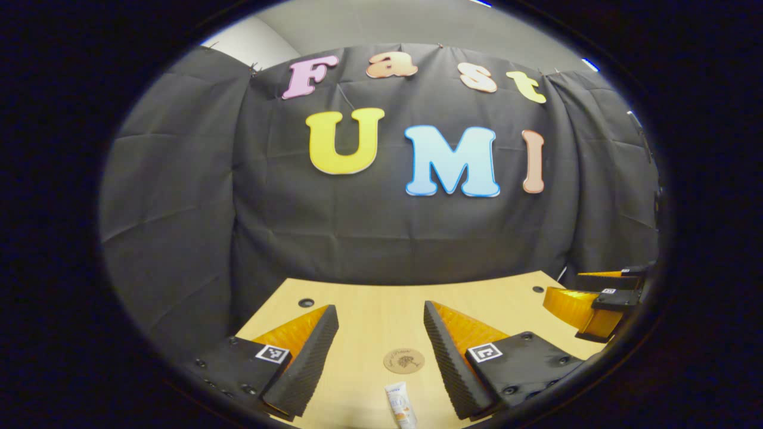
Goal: Put the toothbrush and toothpaste on the desktop into the cup, then pick up the cup and place it on the coaster on the desktop.
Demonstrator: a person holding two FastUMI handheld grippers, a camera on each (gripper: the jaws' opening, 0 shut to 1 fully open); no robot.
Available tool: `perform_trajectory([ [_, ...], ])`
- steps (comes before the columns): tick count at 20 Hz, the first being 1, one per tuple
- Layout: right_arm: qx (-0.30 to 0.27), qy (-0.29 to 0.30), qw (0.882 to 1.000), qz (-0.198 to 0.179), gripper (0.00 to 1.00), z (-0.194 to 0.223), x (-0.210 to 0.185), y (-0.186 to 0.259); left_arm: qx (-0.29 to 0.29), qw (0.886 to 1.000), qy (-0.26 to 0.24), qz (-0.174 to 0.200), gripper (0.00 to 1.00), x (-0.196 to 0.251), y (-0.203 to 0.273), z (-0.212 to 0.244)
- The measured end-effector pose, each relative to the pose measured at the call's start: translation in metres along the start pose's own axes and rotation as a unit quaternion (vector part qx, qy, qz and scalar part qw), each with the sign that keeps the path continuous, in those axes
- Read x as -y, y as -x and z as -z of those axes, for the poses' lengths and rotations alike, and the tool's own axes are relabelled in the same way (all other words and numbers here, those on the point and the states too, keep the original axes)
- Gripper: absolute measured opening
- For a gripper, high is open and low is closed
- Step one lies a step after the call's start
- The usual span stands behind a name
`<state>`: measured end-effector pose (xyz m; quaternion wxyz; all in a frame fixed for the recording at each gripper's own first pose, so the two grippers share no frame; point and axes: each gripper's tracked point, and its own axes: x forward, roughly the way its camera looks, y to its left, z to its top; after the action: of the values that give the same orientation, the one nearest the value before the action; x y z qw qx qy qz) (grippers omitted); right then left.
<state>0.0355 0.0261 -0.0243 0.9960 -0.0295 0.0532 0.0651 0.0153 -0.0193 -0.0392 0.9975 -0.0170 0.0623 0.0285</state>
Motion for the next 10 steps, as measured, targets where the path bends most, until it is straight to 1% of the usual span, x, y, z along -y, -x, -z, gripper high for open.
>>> perform_trajectory([
  [1,-0.011,0.001,1.0,-0.001,0.9,0.008,-0.001,-0.003,-0.013,1.0,0.0,0.0,0.93,0.0,-0.004,0.01],
  [2,-0.023,0.002,1.0,-0.002,0.9,0.016,-0.001,-0.007,-0.027,1.0,-0.001,0.003,0.89,0.001,-0.006,0.023],
  [3,-0.037,0.003,0.999,-0.002,0.9,0.025,-0.003,-0.011,-0.042,0.999,-0.002,0.007,0.96,0.004,-0.009,0.035],
  [4,-0.052,0.004,0.999,-0.005,0.9,0.034,-0.004,-0.015,-0.056,0.998,-0.003,0.01,0.93,0.007,-0.013,0.045],
  [7,-0.1,0.008,0.995,-0.009,0.9,0.068,-0.006,-0.025,-0.107,0.994,-0.004,0.025,0.93,0.015,-0.023,0.087],
  [10,-0.151,0.009,0.988,-0.012,0.91,0.097,-0.009,-0.034,-0.162,0.986,-0.002,0.034,0.93,0.02,-0.031,0.125],
])
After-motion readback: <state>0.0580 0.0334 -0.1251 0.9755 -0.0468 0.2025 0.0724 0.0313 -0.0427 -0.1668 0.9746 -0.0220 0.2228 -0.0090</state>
